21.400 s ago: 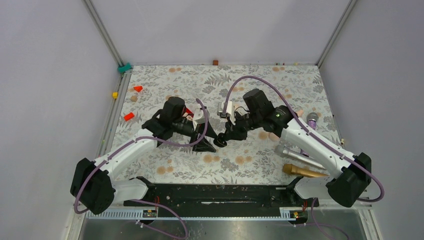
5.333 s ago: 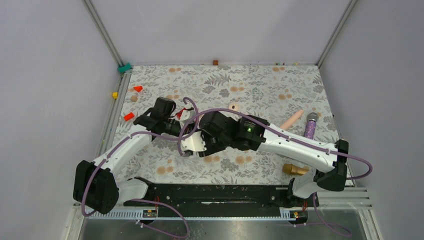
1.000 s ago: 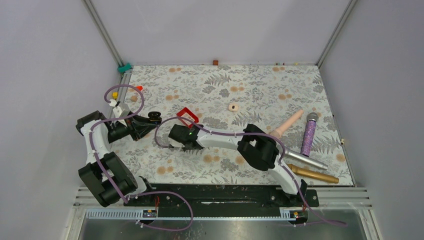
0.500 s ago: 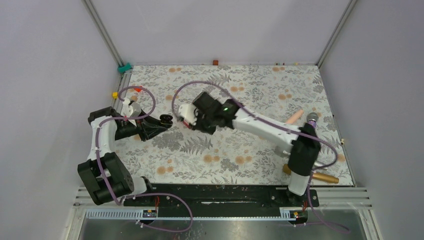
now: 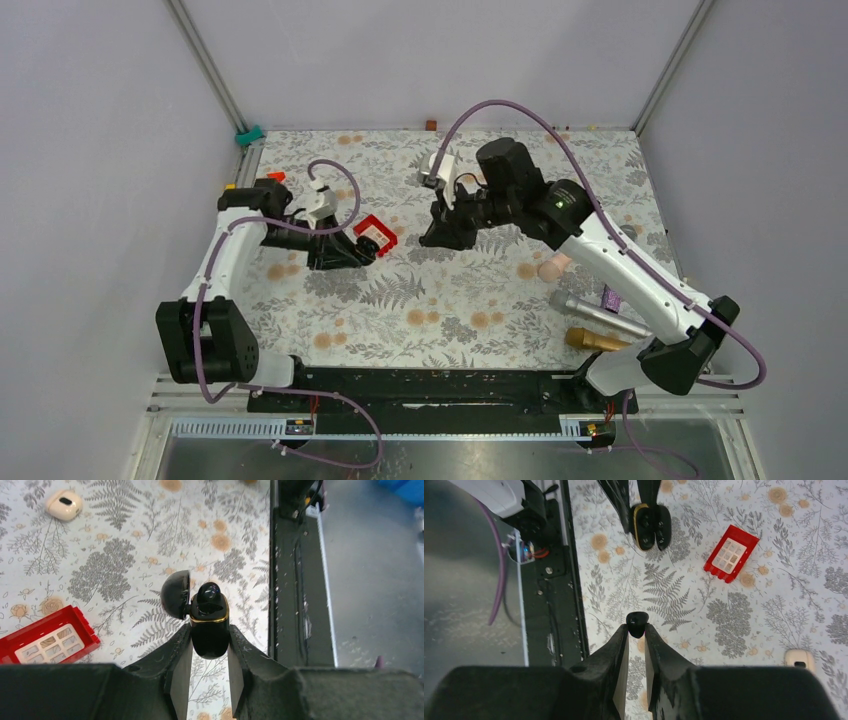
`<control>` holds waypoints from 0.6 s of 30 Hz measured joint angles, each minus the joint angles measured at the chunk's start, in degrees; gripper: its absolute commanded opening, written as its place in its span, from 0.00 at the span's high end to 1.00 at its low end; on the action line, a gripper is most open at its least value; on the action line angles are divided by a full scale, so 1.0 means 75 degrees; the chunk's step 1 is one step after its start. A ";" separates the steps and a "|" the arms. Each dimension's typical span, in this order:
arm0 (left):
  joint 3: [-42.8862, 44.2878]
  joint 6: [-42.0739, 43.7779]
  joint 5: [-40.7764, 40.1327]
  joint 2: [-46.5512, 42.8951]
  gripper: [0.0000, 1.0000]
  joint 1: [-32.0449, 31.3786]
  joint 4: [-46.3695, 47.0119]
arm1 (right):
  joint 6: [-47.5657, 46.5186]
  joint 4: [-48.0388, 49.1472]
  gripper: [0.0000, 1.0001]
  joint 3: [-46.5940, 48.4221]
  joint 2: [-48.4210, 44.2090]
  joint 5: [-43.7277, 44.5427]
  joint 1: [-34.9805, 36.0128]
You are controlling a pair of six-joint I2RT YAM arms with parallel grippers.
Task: Insert the wireless bluetooth earbuds into the charging case
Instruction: Place the earbud in the charging case.
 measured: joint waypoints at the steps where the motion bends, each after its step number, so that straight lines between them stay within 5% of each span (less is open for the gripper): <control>1: 0.0050 -0.0766 -0.0294 -0.0009 1.00 -0.0195 0.0595 | 0.0187 0.0085 0.78 0.0000 -0.0026 -0.0213 -0.0122; 10: -0.0254 -0.5053 -0.1440 -0.0224 1.00 -0.1466 0.4779 | 0.1781 0.1087 0.77 -0.0245 -0.0117 -0.1320 -0.0833; 18: -0.2821 -0.9366 -0.1795 -0.0915 1.00 -0.2847 1.1121 | 0.3127 0.2241 0.76 -0.0629 -0.0344 -0.1740 -0.1597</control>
